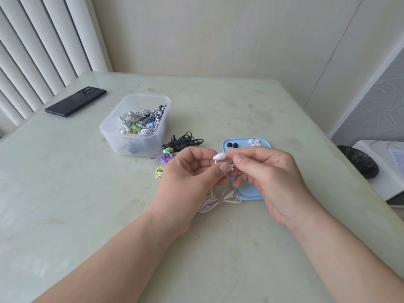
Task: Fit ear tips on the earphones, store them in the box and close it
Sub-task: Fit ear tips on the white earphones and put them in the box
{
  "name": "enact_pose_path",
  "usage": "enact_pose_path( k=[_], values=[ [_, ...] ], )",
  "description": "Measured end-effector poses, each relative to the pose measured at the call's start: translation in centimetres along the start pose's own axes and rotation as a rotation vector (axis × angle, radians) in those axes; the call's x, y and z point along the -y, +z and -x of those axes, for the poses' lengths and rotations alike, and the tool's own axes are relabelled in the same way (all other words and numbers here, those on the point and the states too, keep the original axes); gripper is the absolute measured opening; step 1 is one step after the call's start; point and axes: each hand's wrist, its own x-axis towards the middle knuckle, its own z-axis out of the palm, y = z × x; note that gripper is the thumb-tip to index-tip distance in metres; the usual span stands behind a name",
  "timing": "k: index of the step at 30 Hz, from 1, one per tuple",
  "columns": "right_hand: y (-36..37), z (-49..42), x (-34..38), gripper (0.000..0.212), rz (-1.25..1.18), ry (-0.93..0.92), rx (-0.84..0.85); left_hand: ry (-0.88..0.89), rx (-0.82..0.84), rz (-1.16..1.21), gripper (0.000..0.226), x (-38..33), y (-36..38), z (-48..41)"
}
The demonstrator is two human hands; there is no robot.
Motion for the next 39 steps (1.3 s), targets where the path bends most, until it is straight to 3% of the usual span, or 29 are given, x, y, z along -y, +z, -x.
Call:
enact_pose_path(
  k=[3,6,11,14,17,22,24,27,30,34,39],
  values=[
    [-0.5,-0.6,0.4,0.015,0.079,-0.019,-0.156,-0.027,-0.013,0.054,0.029,-0.1,-0.1,-0.1],
    [-1.2,-2.4,0.3,0.014,0.442,-0.072,-0.257,-0.043,-0.019,0.086,0.030,-0.1,0.0,-0.1],
    [0.1,-5.8,0.8,0.010,0.985,-0.121,-0.071,-0.064,-0.030,0.108,0.028,-0.3,-0.1,-0.1],
    [0.5,-7.4,0.1,0.018,1.194,-0.051,-0.009,-0.074,-0.028,0.136,0.031,-0.3,-0.2,-0.1],
    [0.6,-8.3,-0.2,0.011,1.254,0.008,-0.023,-0.075,-0.023,0.151,0.027,-0.5,-0.2,-0.1],
    [-0.1,-6.9,0.8,0.015,1.060,-0.086,-0.093,-0.073,-0.020,0.170,0.021,-0.5,-0.1,0.0],
    [-0.2,-5.2,1.8,0.010,0.750,-0.086,-0.140,-0.072,-0.009,0.167,0.028,-0.5,-0.2,-0.1],
    [0.0,-2.4,3.0,0.005,0.191,0.095,-0.109,-0.064,0.000,0.138,0.029,-0.5,-0.3,-0.1],
    [-0.4,-0.6,2.2,0.012,-0.104,0.232,-0.078,-0.068,0.003,0.137,0.018,-0.5,-0.3,-0.1],
    [-0.7,0.2,1.5,0.024,-0.248,0.281,-0.019,-0.072,0.009,0.135,0.018,-0.5,-0.2,0.0],
    [-0.6,0.0,0.8,0.014,-0.260,0.275,0.035,-0.054,0.028,0.116,0.020,-0.6,-0.3,0.0]
  ],
)
